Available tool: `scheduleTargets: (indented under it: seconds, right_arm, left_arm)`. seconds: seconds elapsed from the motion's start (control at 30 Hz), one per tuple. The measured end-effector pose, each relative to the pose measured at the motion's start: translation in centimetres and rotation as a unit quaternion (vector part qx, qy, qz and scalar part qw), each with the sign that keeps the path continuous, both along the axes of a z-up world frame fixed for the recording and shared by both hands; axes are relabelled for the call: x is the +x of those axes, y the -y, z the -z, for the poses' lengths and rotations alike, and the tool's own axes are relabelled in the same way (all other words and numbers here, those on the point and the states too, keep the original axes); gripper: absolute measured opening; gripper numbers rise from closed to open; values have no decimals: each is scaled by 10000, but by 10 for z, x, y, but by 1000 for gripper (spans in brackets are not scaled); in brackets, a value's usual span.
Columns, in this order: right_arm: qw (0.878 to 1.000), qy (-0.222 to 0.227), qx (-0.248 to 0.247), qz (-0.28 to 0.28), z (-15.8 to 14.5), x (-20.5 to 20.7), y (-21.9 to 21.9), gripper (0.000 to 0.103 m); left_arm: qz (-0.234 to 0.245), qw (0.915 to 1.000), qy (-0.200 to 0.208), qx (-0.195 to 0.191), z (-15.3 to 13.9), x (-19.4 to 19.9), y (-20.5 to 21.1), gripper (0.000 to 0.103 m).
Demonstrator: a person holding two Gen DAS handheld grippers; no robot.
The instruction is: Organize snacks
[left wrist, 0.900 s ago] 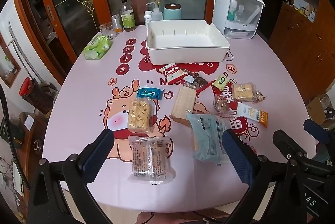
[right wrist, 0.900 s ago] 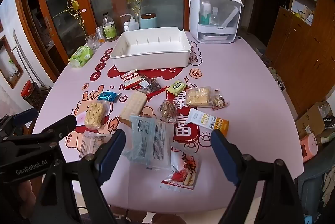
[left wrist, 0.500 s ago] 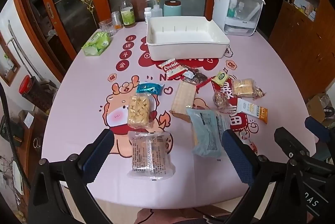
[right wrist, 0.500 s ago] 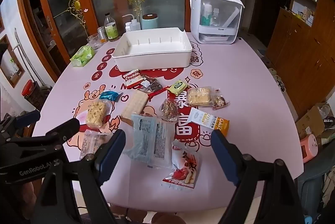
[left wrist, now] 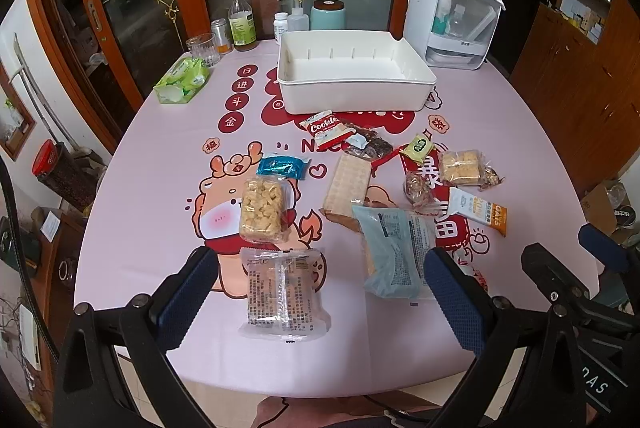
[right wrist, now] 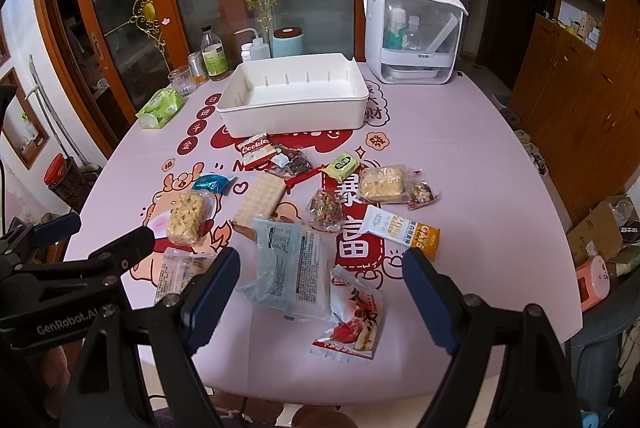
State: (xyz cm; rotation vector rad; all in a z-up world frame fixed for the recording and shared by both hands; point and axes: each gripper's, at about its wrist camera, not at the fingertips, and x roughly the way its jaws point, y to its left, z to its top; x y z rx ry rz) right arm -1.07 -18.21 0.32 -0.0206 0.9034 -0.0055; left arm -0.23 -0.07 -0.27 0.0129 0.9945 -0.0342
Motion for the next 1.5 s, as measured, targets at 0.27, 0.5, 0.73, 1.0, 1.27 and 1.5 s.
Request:
scheduleTargets:
  seconds: [0.27,0.5,0.73,1.0,1.27,1.5]
  right_arm:
    - [10000,12,12,-4,1,1,1,84]
    - [10000,8,25,7,1,2,1,84]
    - [10000,23,48,-9,4,4,1,84]
    - [10000,24,94,-22,0,11,-4,84]
    - [9999,29,97,-21,2,9,-3,84]
    - [9999,-13,97,-64,4,13,-5,84]
  left_arm:
    - [-6,10000,4,4,1,-1,0,102]
    - [9,10000,-14,51,-1,1,2,102]
    - [6,10000,-19,25,-1,3,3,102]
    - [-3,10000,-17,-10,-5,16,2,102]
    - [19,10000,11,20,-4,16,0,102]
    - [20,9999,88,58,-2,17,-8,102]
